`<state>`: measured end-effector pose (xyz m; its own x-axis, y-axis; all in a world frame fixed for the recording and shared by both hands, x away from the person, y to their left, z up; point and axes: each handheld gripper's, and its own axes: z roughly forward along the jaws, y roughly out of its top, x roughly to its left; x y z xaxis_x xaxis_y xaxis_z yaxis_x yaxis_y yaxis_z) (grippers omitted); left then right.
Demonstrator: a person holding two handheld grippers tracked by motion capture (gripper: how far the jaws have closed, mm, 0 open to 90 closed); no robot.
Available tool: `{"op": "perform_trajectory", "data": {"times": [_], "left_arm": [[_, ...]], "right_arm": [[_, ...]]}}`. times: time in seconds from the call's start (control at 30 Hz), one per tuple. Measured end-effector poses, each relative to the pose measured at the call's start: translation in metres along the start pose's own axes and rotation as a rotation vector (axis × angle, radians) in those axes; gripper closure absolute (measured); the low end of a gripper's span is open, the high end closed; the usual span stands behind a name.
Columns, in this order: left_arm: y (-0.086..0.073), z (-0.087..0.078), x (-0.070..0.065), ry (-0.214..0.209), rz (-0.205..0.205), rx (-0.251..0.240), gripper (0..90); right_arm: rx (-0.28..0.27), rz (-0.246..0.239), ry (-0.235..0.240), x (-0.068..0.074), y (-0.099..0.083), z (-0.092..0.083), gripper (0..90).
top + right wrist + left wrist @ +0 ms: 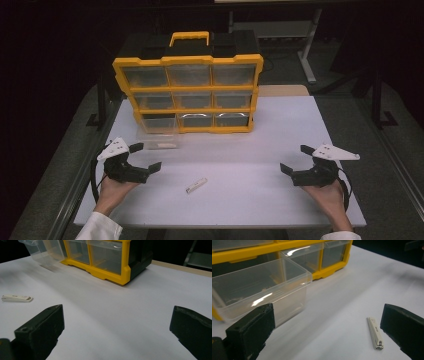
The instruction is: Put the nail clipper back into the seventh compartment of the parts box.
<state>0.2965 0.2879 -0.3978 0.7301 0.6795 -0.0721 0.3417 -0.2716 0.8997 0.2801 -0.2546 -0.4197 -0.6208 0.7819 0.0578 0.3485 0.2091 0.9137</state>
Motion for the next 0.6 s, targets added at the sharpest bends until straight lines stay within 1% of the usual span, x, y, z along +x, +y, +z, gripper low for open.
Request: {"op": "perform_trajectory", "data": {"times": [0.17,0.37,0.6], "left_arm": [[0.002,0.009,-0.004,-0.012,0.009,0.037,0.0],[0.003,0.017,-0.008,-0.028,0.008,0.074,0.0],[0.006,0.026,-0.012,-0.042,0.01,0.092,0.0]], "right_arm": [[-0.003,0.001,0.001,0.0,0.0,0.0,0.0],[0.001,-0.003,0.002,0.001,0.0,0.0,0.0],[0.006,-0.004,0.002,0.001,0.0,0.001,0.0]]}}
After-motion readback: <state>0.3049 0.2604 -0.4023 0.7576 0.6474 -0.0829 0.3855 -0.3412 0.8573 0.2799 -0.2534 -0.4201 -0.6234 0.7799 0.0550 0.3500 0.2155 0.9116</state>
